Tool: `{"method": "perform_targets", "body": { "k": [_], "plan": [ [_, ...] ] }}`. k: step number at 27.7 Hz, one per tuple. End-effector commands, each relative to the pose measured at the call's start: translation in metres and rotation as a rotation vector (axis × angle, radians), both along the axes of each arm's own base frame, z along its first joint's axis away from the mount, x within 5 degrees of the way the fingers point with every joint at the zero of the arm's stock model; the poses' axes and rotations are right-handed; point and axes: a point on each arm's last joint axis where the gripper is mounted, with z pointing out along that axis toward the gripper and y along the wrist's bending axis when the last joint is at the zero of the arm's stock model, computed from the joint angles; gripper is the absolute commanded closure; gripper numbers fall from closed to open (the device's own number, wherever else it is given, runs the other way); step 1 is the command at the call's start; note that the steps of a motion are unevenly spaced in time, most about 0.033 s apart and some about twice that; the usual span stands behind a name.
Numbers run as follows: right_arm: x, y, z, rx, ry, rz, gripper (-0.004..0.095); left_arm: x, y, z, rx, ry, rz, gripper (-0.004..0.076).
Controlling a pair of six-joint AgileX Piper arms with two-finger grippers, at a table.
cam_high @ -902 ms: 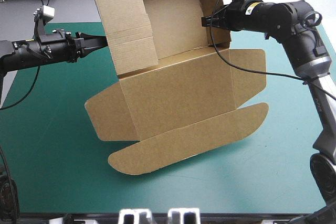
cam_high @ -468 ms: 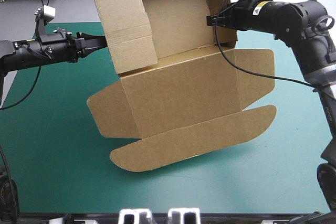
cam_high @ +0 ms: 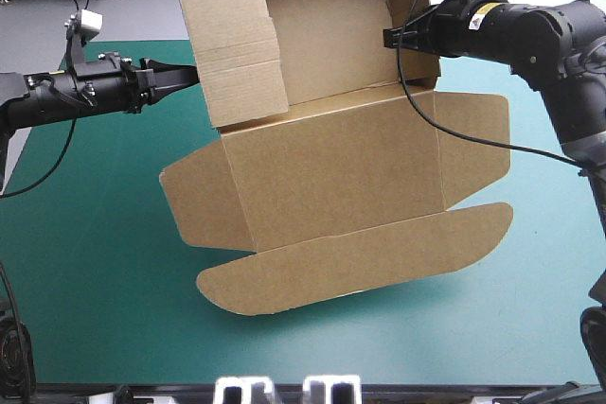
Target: Fold the box
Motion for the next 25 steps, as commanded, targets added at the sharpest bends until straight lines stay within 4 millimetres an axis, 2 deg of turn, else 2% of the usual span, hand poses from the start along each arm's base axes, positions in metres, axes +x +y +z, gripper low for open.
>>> {"method": "perform_targets", "body": {
  "k": [1,10,19,25],
  "plan": [
    [-0.017,-0.009,0.03,0.069,-0.139,-0.033,0.0908,-0.015,-0.006,0.027,-0.078,-0.088,-0.021,0.0358],
    [-0.013,-0.008,0.027,0.072,-0.13,-0.031,0.0909,-0.02,-0.011,0.038,-0.211,-0.117,-0.089,0.0358],
    [-0.007,-0.003,0.022,0.099,-0.109,-0.014,0.0909,-0.021,-0.013,0.039,-0.217,-0.127,-0.109,0.0358],
    [-0.002,0.001,0.018,0.119,-0.088,0.001,0.0909,-0.021,-0.023,0.038,-0.197,-0.131,-0.128,0.0358]
  ]
}}
